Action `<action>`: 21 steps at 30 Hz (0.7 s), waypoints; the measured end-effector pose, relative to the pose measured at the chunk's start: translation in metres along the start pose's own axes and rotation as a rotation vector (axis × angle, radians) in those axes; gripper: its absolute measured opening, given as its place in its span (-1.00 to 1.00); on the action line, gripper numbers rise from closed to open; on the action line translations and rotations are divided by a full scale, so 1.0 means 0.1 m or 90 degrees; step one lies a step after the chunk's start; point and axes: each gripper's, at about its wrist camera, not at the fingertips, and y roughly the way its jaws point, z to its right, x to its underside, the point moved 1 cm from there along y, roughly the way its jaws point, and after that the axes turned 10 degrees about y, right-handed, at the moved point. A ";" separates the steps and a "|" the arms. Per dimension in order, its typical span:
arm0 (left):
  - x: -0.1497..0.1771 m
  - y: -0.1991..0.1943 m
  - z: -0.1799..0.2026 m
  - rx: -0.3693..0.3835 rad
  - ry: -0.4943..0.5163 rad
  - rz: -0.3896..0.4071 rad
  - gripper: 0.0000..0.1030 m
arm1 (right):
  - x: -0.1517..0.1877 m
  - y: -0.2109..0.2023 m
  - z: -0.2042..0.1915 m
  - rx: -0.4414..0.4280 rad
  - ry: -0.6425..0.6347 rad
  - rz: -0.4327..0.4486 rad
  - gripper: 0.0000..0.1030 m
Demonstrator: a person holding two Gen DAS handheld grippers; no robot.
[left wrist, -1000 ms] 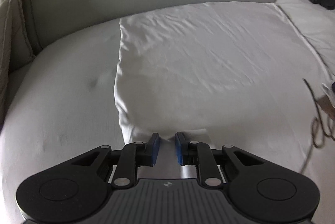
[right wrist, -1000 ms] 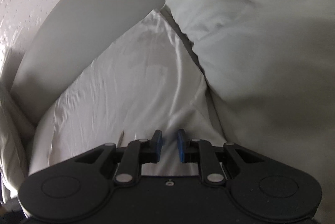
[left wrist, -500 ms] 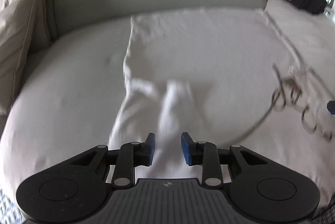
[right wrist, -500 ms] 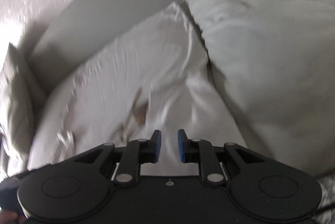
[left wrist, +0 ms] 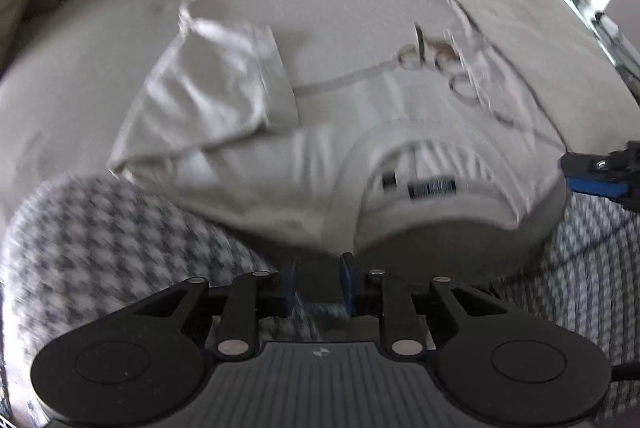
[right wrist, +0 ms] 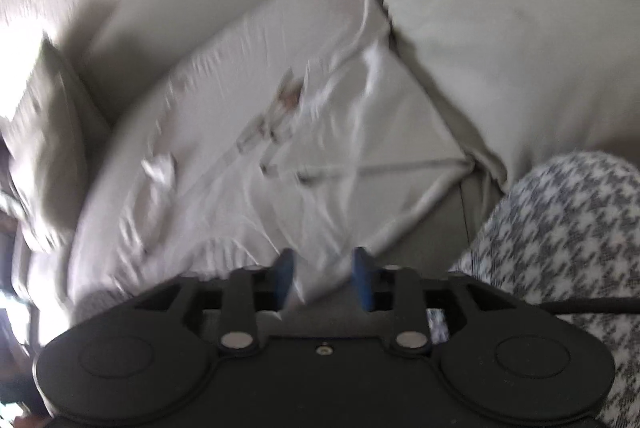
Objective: Fold clothes
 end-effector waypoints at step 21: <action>-1.21 -1.22 -0.46 -0.146 0.008 0.240 0.00 | -0.87 -1.19 -1.04 -0.187 -0.120 0.207 0.18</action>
